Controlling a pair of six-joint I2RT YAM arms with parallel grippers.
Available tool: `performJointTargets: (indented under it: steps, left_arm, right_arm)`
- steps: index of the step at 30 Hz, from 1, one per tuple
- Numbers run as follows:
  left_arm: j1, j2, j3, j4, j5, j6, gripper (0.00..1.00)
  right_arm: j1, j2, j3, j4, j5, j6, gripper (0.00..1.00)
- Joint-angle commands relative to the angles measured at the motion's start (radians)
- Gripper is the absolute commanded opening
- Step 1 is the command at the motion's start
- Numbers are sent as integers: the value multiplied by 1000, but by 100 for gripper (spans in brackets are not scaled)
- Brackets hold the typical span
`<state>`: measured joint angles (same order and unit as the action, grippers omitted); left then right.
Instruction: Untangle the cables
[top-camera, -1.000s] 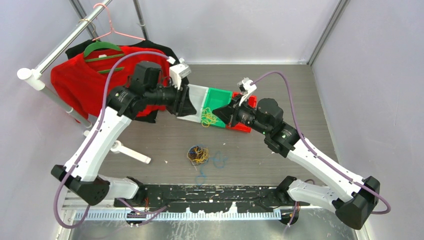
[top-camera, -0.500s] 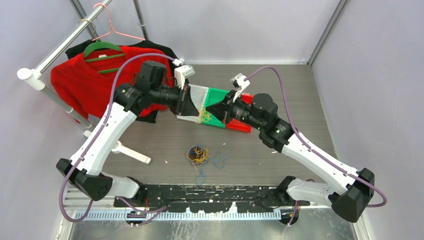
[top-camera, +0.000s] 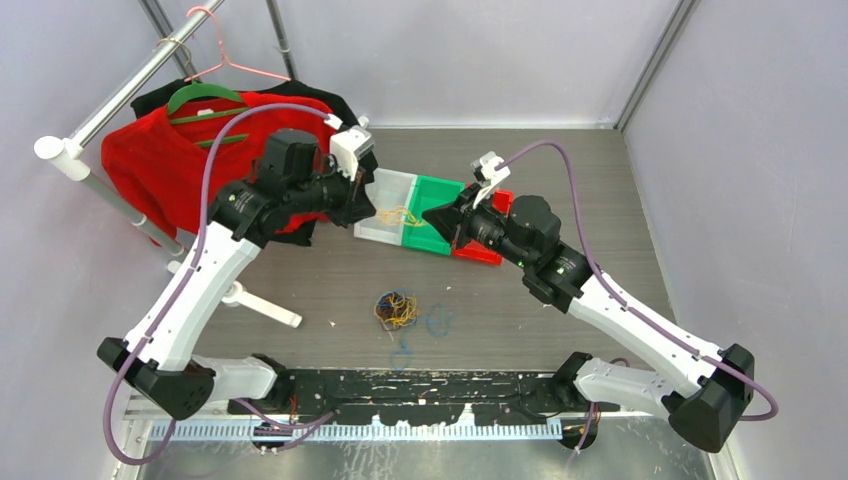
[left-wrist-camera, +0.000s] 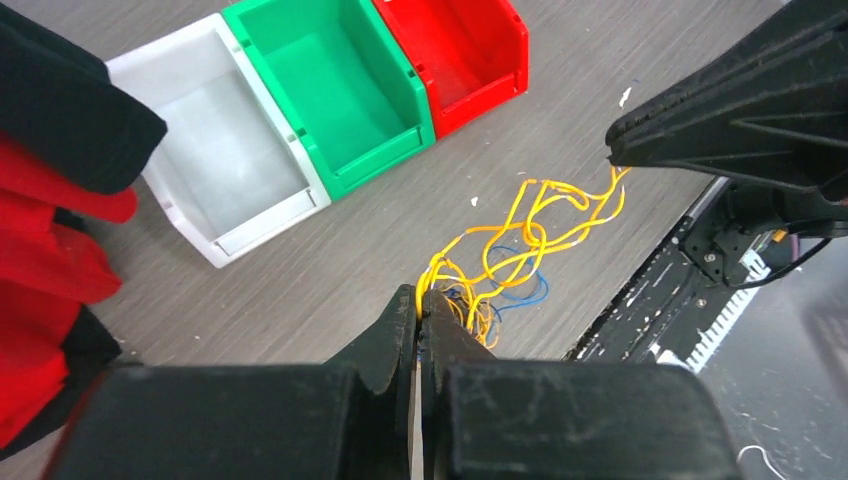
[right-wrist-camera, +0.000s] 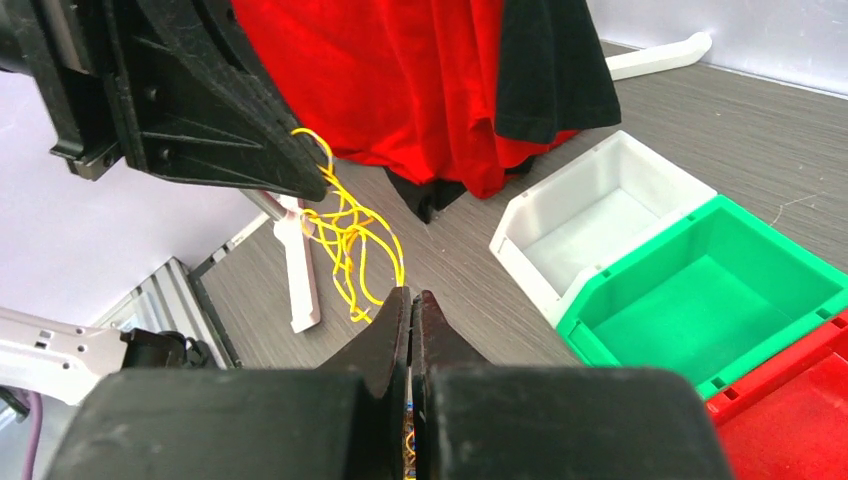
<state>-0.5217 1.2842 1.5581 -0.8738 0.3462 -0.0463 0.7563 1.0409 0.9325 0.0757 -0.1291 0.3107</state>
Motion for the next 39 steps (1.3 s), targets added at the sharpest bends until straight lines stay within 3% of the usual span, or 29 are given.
performJointTargets:
  steps: [1,5,11,14,16,17,19,24,29,39]
  left_arm:
    - [5,-80,-9,88,-57,72,0]
    - [3,-98,8,56,-57,178,0]
    - [3,-139,8,23,-151,335,0]
    - [3,-168,-2,30,-127,339,0]
    - [3,-173,6,7,-68,326,0]
    - [3,-168,15,-13,-29,319,0]
    - [3,-157,40,-51,41,293,0]
    - [3,-149,67,-107,183,283,0]
    - [3,-165,69,-142,208,284,0]
    - [3,-143,101,-162,267,199,0]
  right_arm:
    - [4,-32,15,0,63,-19,1]
    - [2,-56,21,-47,202,-46,1]
    - [2,-107,-18,-27,282,-90,4]
    - [3,-99,-5,-59,249,-98,32]
    - [2,-89,17,-75,179,-98,65]
    - [2,-81,33,-79,146,-92,75]
    - [2,-55,94,-95,60,-84,83]
    - [2,50,184,-39,-90,15,89]
    - [16,82,173,112,-201,105,90]
    - [51,135,227,44,-264,79,80]
